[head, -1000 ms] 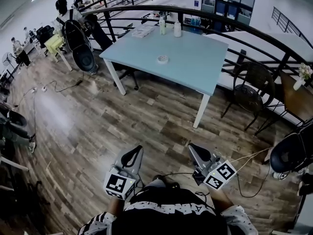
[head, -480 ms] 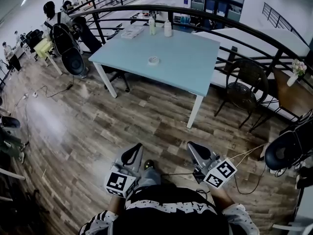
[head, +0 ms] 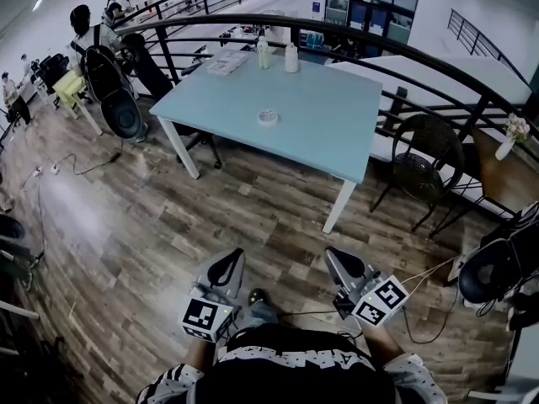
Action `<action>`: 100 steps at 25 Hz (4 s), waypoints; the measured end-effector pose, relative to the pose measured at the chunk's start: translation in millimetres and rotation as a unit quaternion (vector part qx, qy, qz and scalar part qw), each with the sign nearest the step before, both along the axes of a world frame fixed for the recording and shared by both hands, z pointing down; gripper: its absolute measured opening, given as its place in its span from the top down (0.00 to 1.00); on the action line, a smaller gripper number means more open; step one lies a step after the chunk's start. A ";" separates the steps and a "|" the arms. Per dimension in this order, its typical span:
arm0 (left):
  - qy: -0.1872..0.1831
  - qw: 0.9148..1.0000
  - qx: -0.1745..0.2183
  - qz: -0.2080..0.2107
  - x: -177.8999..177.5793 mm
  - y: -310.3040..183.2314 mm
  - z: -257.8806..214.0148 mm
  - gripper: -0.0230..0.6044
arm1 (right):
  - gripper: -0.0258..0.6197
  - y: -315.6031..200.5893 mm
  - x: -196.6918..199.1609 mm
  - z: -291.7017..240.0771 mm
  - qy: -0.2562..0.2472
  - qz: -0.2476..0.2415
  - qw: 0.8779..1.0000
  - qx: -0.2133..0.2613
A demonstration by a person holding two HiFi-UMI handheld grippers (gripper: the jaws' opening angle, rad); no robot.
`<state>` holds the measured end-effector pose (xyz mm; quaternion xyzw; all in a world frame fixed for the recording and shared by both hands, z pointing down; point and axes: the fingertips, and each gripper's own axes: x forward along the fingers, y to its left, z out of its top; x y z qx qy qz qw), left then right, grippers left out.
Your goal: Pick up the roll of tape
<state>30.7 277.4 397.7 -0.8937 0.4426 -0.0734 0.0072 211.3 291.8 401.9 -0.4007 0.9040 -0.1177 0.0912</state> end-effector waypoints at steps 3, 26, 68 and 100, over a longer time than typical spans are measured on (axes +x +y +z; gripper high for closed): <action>0.003 1.000 -0.011 -0.004 -12.6 -17.0 8.2 0.96 | 0.96 -18.3 -12.8 4.0 0.002 -0.002 1.000 -0.007; 0.022 0.998 -0.019 -0.058 -117.7 -139.4 19.3 0.96 | 0.96 -156.2 -123.6 2.9 0.011 -0.054 0.998 -0.020; 0.059 0.996 0.010 -0.068 -230.8 -206.4 8.4 0.96 | 0.96 -239.3 -221.1 5.0 0.012 -0.036 0.999 -0.034; 0.021 0.994 0.007 -0.105 -292.5 -409.9 1.4 0.96 | 0.96 -473.3 -275.1 31.1 -0.009 -0.053 0.998 -0.045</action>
